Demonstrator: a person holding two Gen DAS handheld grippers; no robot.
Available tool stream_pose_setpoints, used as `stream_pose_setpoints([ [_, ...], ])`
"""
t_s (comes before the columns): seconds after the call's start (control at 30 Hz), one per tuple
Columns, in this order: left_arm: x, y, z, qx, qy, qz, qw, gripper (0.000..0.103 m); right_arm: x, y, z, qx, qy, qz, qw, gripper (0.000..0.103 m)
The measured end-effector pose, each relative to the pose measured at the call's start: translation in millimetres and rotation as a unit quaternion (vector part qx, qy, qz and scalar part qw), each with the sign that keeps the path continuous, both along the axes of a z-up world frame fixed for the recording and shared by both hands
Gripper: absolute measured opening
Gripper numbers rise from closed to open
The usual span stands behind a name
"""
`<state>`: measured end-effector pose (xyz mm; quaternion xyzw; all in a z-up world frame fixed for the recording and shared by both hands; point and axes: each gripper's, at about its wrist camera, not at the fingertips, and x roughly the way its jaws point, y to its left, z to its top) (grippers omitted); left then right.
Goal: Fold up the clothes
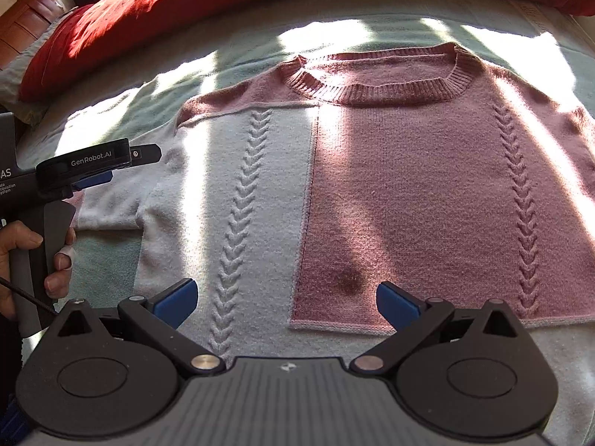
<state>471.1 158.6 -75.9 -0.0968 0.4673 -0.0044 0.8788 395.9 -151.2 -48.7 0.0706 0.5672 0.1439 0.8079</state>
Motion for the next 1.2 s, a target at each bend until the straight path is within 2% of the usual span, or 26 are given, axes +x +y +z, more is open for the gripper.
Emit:
stream_pose_setpoints([
  [0.23,-10.0,6.0,-10.3,0.01,0.013,-0.011,0.9998,0.102,-9.4,9.3,-32.2,-0.03,0.033,0.038,0.998,0.103],
  [0.37,-19.5,22.8,-2.9,0.01,0.012,0.004,0.9999,0.102,-14.8,16.9,-34.5,-0.051,0.022,0.058,0.997,0.103],
  [0.5,-31.2,46.0,-8.9,0.008,0.027,0.024,0.9993,0.102,-16.2,22.1,-38.2,-0.072,0.02,0.076,0.994,0.103],
  [0.67,-36.1,56.6,6.1,0.024,-0.002,0.016,0.9996,0.102,-21.2,40.9,-44.2,-0.132,0.017,0.111,0.985,0.103],
  [0.8,-27.6,75.7,2.3,0.024,0.005,0.045,0.9987,0.102,-21.6,42.0,-44.4,-0.136,0.018,0.108,0.985,0.103],
  [0.9,-31.1,90.5,-14.5,-0.013,0.041,0.063,0.9971,0.102,-22.6,41.6,-44.2,-0.137,0.016,0.111,0.984,0.103],
  [1.07,-44.5,95.5,-1.0,-0.017,0.021,0.061,0.9978,0.102,-21.3,42.1,-42.0,-0.14,0.022,0.114,0.983,0.103],
  [1.17,-31.6,110.7,8.2,0.0,0.006,0.075,0.9972,0.102,-20.4,40.0,-37.9,-0.134,0.026,0.109,0.985,0.103],
  [1.2,-25.8,117.4,9.7,-0.005,0.002,0.081,0.9967,0.102,-20.2,38.7,-36.0,-0.131,0.026,0.106,0.985,0.103],
])
